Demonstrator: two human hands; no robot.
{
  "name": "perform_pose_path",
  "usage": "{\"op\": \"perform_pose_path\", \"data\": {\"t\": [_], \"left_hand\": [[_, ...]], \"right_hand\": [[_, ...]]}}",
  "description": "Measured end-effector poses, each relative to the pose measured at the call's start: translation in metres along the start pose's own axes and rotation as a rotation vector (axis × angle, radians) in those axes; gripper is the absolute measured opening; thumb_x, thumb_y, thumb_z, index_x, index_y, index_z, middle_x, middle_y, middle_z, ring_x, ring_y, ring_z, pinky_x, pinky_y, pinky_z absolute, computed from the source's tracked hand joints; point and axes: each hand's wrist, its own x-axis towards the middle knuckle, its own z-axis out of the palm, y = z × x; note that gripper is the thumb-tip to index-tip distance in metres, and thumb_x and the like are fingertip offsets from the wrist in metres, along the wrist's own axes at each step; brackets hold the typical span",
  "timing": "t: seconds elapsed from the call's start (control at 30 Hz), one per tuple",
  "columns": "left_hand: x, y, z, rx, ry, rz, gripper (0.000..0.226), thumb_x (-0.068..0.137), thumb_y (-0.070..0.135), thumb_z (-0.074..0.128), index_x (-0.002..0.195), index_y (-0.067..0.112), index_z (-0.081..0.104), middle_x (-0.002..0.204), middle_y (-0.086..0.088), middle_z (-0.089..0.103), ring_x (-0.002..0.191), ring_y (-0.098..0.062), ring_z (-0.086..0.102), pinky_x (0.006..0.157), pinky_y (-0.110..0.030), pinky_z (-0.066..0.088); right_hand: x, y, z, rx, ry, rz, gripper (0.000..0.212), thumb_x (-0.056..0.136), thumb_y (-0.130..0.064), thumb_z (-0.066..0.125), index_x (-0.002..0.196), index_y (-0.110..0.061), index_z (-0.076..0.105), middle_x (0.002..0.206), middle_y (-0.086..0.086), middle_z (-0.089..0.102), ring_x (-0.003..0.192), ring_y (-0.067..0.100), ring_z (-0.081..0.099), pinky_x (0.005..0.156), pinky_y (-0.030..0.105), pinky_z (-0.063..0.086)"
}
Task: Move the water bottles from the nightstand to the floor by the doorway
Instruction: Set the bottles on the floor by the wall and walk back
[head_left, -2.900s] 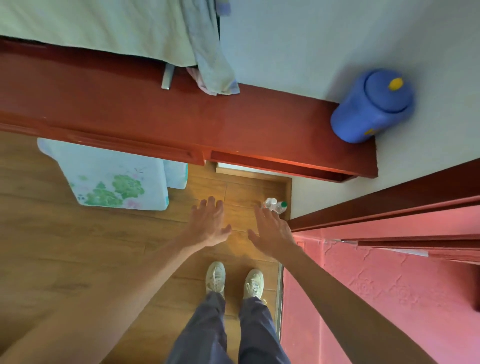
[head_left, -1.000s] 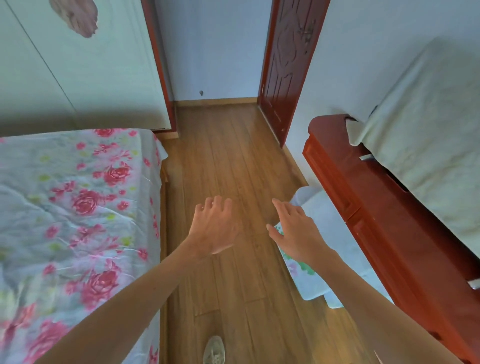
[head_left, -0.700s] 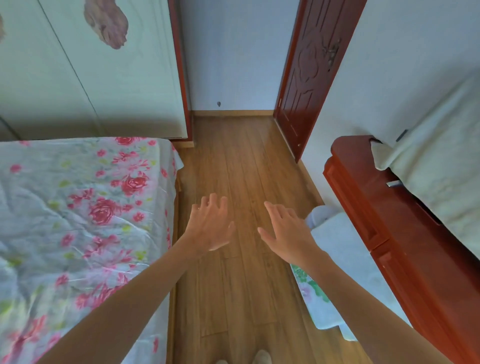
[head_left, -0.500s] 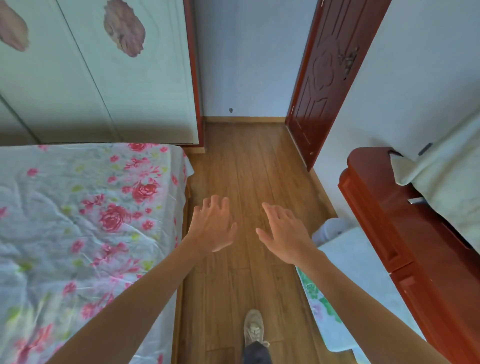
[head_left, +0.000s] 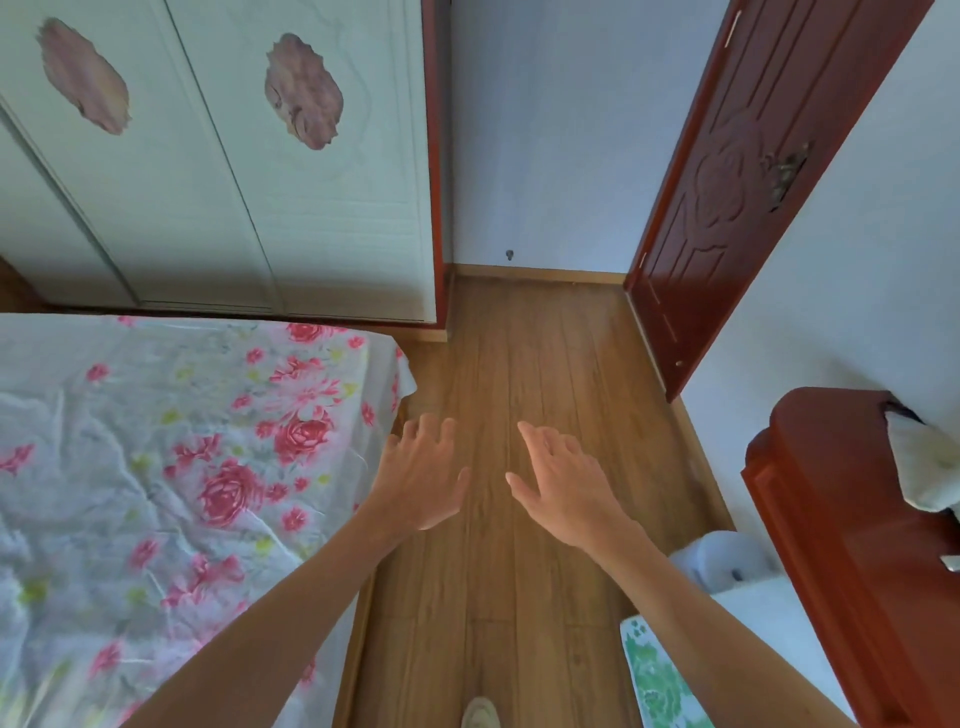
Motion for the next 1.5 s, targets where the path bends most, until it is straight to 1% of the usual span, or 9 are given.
{"op": "perform_pose_path", "data": {"t": [0.23,0.4,0.6,0.73,0.97,1.07,1.27,1.37,1.5], "left_hand": [[0.063,-0.003,-0.005,-0.024,0.008,-0.088,0.062,0.093,0.049,0.044,0.143,0.019,0.025,0.142,-0.008,0.039,0.125,-0.026,0.046,0.102,-0.042,0.043],[0.098,-0.006,-0.012,0.011,0.027,-0.110,0.058,0.094,0.045,0.047,0.142,0.018,0.029,0.143,-0.008,0.040,0.125,-0.025,0.046,0.100,-0.040,0.042],[0.146,-0.020,-0.004,0.022,0.008,-0.149,0.062,0.092,0.050,0.045,0.142,0.017,0.031,0.143,-0.009,0.042,0.124,-0.027,0.048,0.100,-0.043,0.045],[0.185,-0.032,0.004,0.014,0.002,-0.150,0.065,0.092,0.051,0.045,0.144,0.016,0.028,0.141,-0.009,0.043,0.121,-0.026,0.049,0.096,-0.040,0.047],[0.281,-0.056,0.017,-0.026,-0.010,-0.137,0.066,0.091,0.054,0.045,0.145,0.020,0.028,0.145,-0.006,0.041,0.126,-0.025,0.047,0.102,-0.039,0.043],[0.325,-0.066,0.014,-0.035,-0.015,-0.123,0.065,0.093,0.053,0.044,0.146,0.020,0.027,0.150,-0.007,0.036,0.131,-0.025,0.044,0.103,-0.039,0.041],[0.399,-0.087,0.019,-0.059,-0.041,-0.103,0.065,0.091,0.053,0.045,0.145,0.022,0.025,0.151,-0.005,0.034,0.133,-0.026,0.041,0.106,-0.042,0.040],[0.428,-0.094,0.022,-0.065,-0.064,-0.094,0.067,0.089,0.055,0.046,0.144,0.023,0.025,0.149,-0.005,0.035,0.131,-0.025,0.042,0.106,-0.044,0.041],[0.463,-0.106,0.023,-0.062,-0.040,-0.089,0.066,0.088,0.056,0.047,0.142,0.023,0.029,0.144,-0.003,0.041,0.127,-0.024,0.046,0.104,-0.045,0.043]], "right_hand": [[0.076,0.036,-0.011,0.027,-0.005,-0.061,0.071,0.097,-0.056,0.036,0.153,-0.020,0.013,0.147,0.001,0.037,0.131,0.020,0.042,0.103,0.037,0.043],[0.118,0.051,-0.015,0.032,-0.006,-0.094,0.070,0.098,-0.054,0.037,0.153,-0.019,0.012,0.148,0.002,0.037,0.130,0.020,0.042,0.103,0.036,0.043],[0.167,0.063,-0.009,0.035,-0.010,-0.110,0.070,0.097,-0.054,0.036,0.153,-0.019,0.013,0.148,0.002,0.037,0.131,0.020,0.042,0.103,0.037,0.044],[0.205,0.072,-0.007,0.026,-0.013,-0.112,0.068,0.098,-0.054,0.035,0.153,-0.020,0.013,0.147,0.002,0.037,0.130,0.020,0.043,0.101,0.036,0.044],[0.292,0.089,-0.007,0.019,-0.015,-0.081,0.069,0.097,-0.055,0.036,0.153,-0.020,0.014,0.148,0.001,0.038,0.130,0.019,0.043,0.103,0.034,0.043],[0.333,0.097,-0.009,-0.005,-0.029,-0.069,0.069,0.097,-0.055,0.036,0.152,-0.019,0.014,0.147,0.002,0.038,0.128,0.020,0.044,0.101,0.034,0.044],[0.403,0.111,-0.006,-0.050,-0.028,-0.057,0.071,0.096,-0.057,0.038,0.151,-0.020,0.014,0.147,0.002,0.038,0.131,0.022,0.042,0.105,0.041,0.042],[0.431,0.117,-0.007,-0.049,-0.029,-0.047,0.071,0.095,-0.057,0.038,0.152,-0.020,0.014,0.146,0.002,0.039,0.130,0.022,0.042,0.105,0.041,0.042],[0.465,0.124,-0.008,-0.046,-0.030,-0.045,0.071,0.095,-0.057,0.039,0.151,-0.020,0.014,0.146,0.002,0.038,0.131,0.022,0.042,0.106,0.042,0.041]]}}
